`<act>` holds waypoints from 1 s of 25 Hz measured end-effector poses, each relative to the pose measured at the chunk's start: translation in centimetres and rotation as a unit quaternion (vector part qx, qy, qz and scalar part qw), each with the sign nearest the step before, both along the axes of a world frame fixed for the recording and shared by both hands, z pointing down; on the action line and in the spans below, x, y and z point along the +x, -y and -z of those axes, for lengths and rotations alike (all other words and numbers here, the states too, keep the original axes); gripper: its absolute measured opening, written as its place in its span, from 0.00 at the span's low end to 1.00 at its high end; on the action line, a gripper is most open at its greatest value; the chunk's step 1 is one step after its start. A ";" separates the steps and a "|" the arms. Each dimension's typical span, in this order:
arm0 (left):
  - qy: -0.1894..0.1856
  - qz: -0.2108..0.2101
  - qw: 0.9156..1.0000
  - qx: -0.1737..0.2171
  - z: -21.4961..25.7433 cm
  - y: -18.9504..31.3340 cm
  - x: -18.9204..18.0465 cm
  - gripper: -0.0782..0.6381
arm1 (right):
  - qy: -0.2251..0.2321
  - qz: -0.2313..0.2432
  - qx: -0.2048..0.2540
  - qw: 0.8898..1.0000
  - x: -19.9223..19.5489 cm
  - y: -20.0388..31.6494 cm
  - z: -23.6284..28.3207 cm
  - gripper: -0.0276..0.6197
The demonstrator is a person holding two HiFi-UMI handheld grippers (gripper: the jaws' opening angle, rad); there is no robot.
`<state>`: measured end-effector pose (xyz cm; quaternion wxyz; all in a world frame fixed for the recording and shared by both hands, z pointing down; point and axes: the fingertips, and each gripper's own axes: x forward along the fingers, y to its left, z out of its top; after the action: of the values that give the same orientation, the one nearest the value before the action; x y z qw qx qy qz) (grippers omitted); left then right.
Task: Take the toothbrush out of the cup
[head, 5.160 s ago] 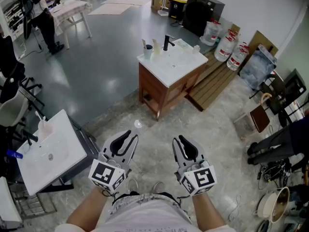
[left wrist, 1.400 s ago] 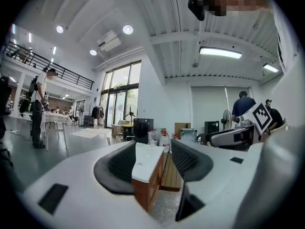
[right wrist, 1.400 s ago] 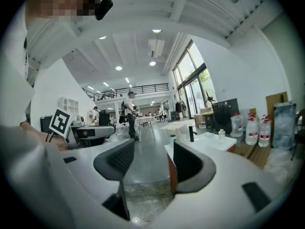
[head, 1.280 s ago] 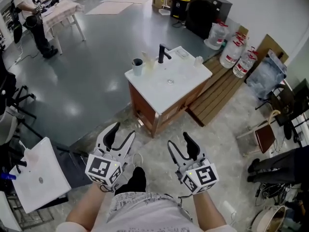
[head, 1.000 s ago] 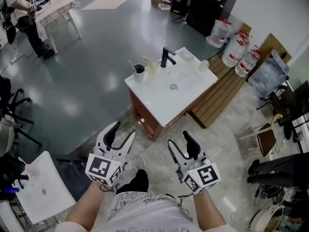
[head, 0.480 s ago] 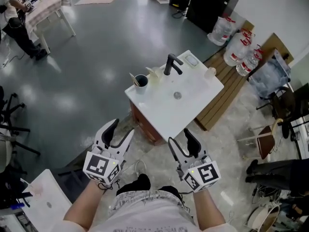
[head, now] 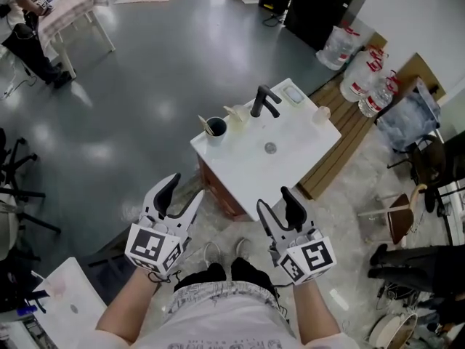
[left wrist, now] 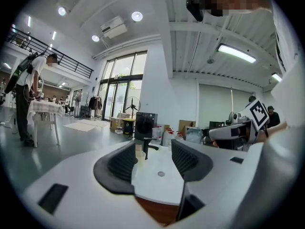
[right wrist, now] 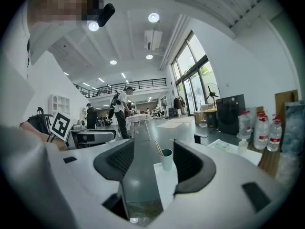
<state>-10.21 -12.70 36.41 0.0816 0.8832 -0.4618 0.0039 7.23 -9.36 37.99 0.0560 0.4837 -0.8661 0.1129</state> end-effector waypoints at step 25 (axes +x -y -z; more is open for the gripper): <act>0.011 0.120 0.993 -0.012 -0.4 8.8 3.4 0.46 | -0.002 0.133 -0.001 0.991 2.9 13.2 -0.4 0.45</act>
<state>-6.80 -21.46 36.81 0.0868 0.8202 -0.5654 0.0090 10.08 -22.57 38.42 0.0732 0.3642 -0.9226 0.1044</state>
